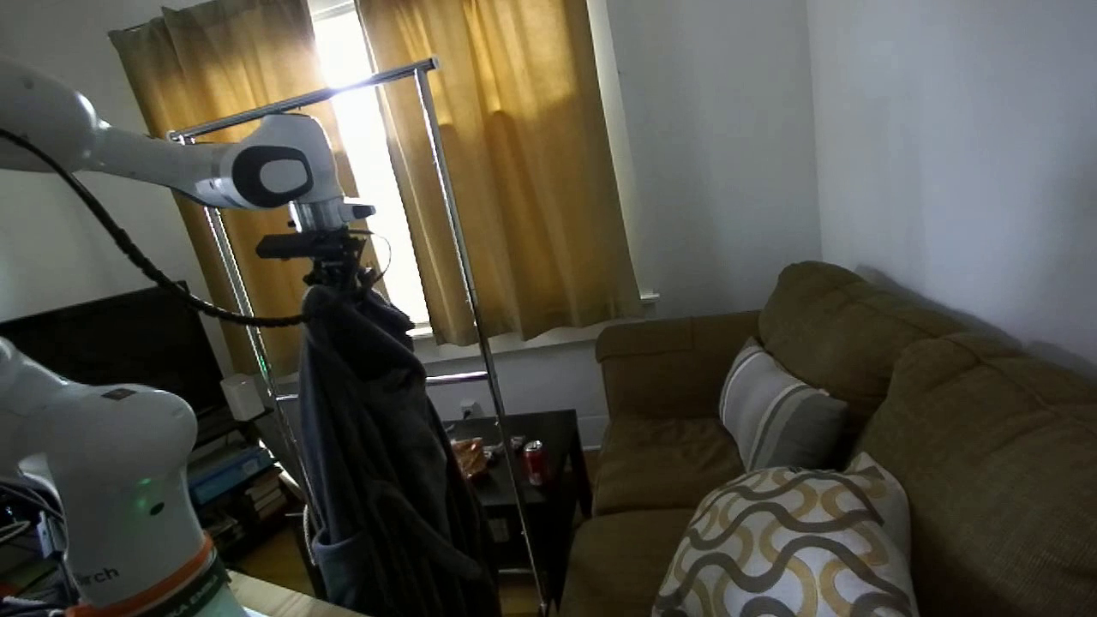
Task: Pick up the gray robe with the hanger from the top rail and put it on the bottom rail
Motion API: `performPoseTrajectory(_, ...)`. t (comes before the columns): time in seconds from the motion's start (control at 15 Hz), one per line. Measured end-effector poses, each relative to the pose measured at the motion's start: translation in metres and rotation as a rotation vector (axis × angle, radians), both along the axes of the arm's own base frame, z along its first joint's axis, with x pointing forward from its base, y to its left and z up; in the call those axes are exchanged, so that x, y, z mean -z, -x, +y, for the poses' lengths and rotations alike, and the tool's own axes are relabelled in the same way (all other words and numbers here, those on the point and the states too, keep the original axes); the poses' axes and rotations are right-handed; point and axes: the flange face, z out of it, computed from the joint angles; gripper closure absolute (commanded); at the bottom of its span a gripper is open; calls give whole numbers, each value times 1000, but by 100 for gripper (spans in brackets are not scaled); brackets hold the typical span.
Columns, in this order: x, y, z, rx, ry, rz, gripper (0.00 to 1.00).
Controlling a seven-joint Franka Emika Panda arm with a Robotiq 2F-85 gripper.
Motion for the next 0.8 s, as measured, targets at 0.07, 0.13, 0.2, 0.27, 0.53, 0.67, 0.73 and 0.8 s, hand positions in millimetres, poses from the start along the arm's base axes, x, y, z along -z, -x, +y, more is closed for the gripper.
performPoseTrajectory(0.07, 16, -1, 5, 4, -16, 33, 98)
performPoseTrajectory(0.13, 31, -2, 10, 11, -35, 58, 98)
performPoseTrajectory(0.2, 46, -3, 16, 20, -52, 73, 98)
performPoseTrajectory(0.27, 59, -5, 20, 30, -68, 79, 98)
performPoseTrajectory(0.53, 107, -16, 36, 72, -101, 62, 98)
performPoseTrajectory(0.67, 128, -23, 41, 100, -110, 55, 98)
performPoseTrajectory(0.73, 138, -27, 44, 114, -114, 55, 98)
performPoseTrajectory(0.8, 148, -31, 46, 128, -117, 55, 98)
